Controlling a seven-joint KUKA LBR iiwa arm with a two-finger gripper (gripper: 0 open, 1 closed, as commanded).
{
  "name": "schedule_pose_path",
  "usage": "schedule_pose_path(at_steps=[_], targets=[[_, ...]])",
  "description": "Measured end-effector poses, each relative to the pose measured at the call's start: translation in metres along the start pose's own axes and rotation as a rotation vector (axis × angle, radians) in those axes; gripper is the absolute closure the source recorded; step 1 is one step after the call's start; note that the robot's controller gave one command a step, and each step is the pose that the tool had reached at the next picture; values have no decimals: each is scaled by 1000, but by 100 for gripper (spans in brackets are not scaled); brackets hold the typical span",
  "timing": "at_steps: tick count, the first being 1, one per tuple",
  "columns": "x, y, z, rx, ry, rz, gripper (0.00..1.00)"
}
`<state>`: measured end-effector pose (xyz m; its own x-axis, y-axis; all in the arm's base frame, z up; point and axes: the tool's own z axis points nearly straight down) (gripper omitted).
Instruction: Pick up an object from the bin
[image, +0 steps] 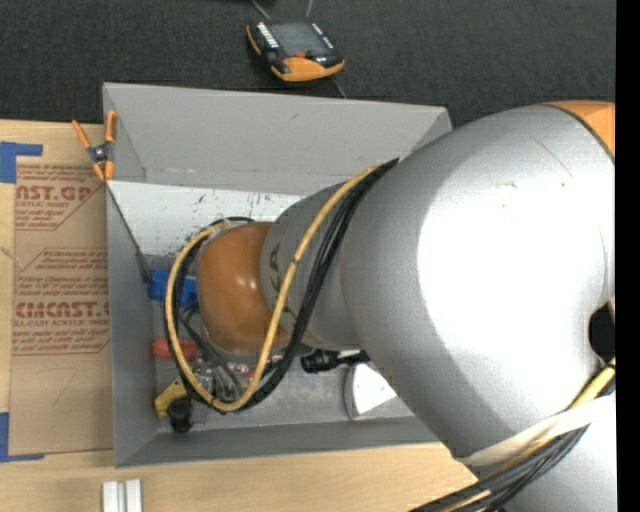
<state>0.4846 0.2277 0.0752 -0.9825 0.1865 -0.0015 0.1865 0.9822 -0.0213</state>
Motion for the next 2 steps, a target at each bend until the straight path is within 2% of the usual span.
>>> schedule_pose_path(at_steps=[1, 2], targets=[[0, -1, -9, -1, -1, 2, 100], [3, 0, -43, 0, 7, 0, 100]])
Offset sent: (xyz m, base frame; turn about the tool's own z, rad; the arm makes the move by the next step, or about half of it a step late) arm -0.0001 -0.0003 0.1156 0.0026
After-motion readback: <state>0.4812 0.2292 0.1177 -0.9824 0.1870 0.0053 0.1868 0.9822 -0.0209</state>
